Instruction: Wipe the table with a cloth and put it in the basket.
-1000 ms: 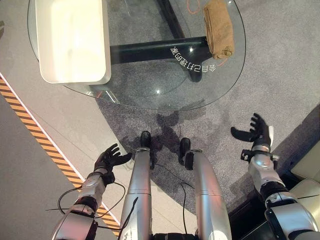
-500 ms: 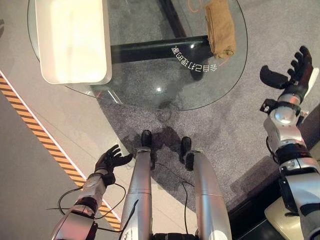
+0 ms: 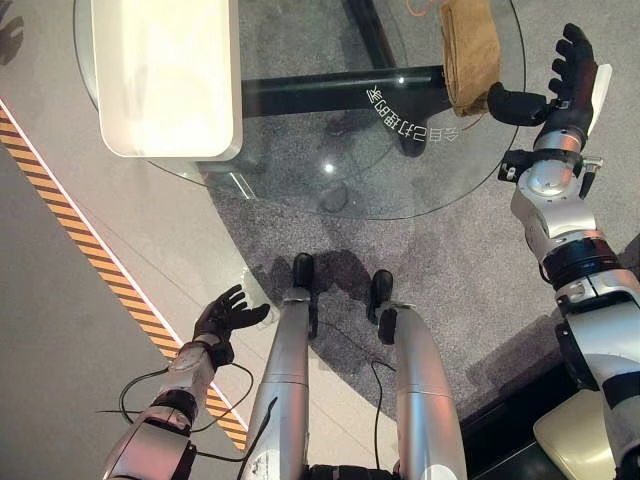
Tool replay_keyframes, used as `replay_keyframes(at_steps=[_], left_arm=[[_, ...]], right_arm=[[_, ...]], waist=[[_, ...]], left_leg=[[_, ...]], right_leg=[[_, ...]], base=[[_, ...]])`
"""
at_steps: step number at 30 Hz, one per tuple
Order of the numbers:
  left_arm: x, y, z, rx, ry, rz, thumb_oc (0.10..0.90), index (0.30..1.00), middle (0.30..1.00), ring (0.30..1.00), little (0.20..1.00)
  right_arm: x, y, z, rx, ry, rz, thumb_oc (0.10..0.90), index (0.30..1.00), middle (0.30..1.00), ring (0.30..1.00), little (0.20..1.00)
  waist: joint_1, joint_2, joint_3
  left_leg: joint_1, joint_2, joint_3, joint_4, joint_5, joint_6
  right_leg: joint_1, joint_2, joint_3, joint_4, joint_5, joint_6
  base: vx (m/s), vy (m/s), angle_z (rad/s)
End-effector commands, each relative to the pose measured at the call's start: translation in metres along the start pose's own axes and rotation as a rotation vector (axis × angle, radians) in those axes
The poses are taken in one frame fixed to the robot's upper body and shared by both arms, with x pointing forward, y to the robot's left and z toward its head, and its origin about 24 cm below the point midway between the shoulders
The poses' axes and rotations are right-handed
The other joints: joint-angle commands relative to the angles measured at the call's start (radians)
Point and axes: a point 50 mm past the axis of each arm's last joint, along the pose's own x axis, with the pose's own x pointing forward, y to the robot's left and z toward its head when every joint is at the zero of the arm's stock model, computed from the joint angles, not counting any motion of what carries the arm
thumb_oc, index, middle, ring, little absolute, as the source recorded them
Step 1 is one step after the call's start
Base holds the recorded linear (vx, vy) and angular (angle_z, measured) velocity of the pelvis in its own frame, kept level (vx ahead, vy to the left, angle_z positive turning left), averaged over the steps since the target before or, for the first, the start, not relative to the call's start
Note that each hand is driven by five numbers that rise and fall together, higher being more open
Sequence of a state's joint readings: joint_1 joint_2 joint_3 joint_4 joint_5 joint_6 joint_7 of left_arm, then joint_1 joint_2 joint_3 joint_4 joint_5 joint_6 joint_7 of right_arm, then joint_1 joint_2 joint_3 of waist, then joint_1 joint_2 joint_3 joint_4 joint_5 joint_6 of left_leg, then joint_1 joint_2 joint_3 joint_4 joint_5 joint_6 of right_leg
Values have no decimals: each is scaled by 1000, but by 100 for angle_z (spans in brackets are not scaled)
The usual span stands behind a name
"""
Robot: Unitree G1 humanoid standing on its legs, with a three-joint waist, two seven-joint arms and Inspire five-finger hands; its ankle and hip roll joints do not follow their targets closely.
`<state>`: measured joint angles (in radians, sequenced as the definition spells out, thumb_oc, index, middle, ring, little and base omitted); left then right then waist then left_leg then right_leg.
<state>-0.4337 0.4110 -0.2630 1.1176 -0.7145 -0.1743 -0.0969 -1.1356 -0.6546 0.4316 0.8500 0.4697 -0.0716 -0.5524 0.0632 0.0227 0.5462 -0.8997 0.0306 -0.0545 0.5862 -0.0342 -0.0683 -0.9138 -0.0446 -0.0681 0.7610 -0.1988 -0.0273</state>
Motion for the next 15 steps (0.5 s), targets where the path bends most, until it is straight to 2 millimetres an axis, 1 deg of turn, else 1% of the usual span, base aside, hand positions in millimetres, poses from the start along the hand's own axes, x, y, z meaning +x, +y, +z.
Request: replay_keyframes(at_steps=[1,9,15], left_arm=[[-10,16,-19,-18,47,55,800,900,900,900,900],[-11,14,-23,-16,57,46,800,900,900,900,900],[-12,10,-29,-10,70,38,800,900,900,900,900]], right_arm=[[14,-14,49,20,-147,-43,800,900,900,900,900],[15,-8,44,36,-45,-45,800,900,900,900,900],[18,-6,28,49,92,-6,800,900,900,900,900]], waist=[[-24,34,-26],[-16,39,-26],[-7,46,-26]], left_leg=[[59,-21,75,49,-122,54],[58,-20,76,50,-121,57],[53,-18,75,51,-118,59]], right_leg=[[64,-19,-46,-105,29,12],[62,-25,-49,-99,26,9],[53,-32,-51,-93,25,6]], base=[[32,6,-3],[10,2,-1],[5,1,0]])
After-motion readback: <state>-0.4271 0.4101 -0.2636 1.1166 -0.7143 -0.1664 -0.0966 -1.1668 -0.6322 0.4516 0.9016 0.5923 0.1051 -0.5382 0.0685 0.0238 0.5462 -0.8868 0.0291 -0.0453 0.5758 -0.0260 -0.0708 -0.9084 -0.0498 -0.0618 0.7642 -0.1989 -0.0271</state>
